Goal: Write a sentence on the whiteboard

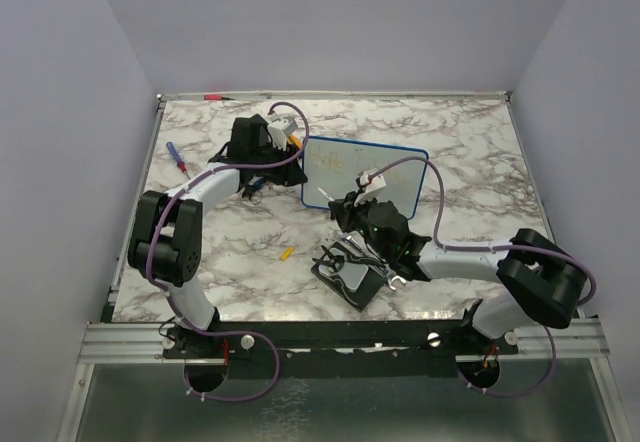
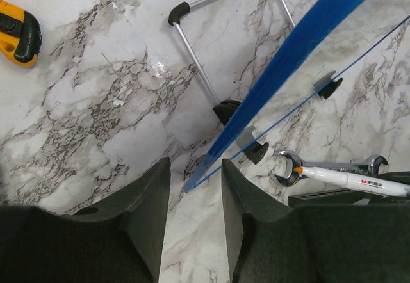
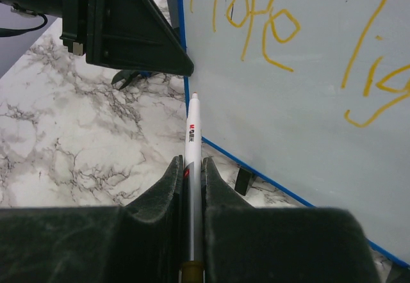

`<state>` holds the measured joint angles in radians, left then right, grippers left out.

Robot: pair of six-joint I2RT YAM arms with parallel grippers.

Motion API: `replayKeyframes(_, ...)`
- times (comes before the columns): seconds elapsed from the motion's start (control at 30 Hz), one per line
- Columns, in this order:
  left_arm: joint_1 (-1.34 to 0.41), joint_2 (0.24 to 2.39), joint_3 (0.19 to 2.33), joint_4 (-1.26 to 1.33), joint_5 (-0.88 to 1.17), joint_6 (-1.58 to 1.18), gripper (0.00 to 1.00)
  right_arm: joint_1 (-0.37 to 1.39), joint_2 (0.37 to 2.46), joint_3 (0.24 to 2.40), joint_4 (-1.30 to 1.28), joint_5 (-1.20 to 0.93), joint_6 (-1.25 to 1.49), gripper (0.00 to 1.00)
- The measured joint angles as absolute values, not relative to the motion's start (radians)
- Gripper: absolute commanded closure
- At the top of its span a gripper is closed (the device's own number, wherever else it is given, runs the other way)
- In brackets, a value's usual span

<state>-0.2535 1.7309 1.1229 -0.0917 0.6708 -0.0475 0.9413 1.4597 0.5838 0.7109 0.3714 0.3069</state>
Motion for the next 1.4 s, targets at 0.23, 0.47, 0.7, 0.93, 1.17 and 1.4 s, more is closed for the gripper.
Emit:
replayKeyframes(0.23, -0.264, 1.732, 1.123, -0.092, 0.668, -0.049, 0.71, 0.943, 1.536, 0.620, 0.718, 0.372, 0.305, 1.00)
replayKeyframes(0.47, -0.271, 1.733, 1.123, -0.092, 0.667, -0.049, 0.73, 0.950, 1.587, 0.634, 0.718, 0.372, 0.305, 1.00)
replayKeyframes(0.7, -0.273, 1.733, 1.123, -0.092, 0.667, -0.049, 0.73, 0.955, 1.620, 0.645, 0.725, 0.388, 0.306, 1.00)
replayKeyframes(0.93, -0.274, 1.733, 1.123, -0.092, 0.667, -0.049, 0.74, 0.957, 1.641, 0.652, 0.733, 0.432, 0.313, 1.00)
replayKeyframes(1.17, -0.275, 1.733, 1.123, -0.092, 0.665, -0.049, 0.74, 0.958, 1.642, 0.652, 0.734, 0.485, 0.323, 1.00)
replayKeyframes(1.4, -0.275, 1.733, 1.123, -0.091, 0.664, -0.049, 0.75, 0.965, 1.634, 0.635, 0.733, 0.519, 0.337, 1.00)
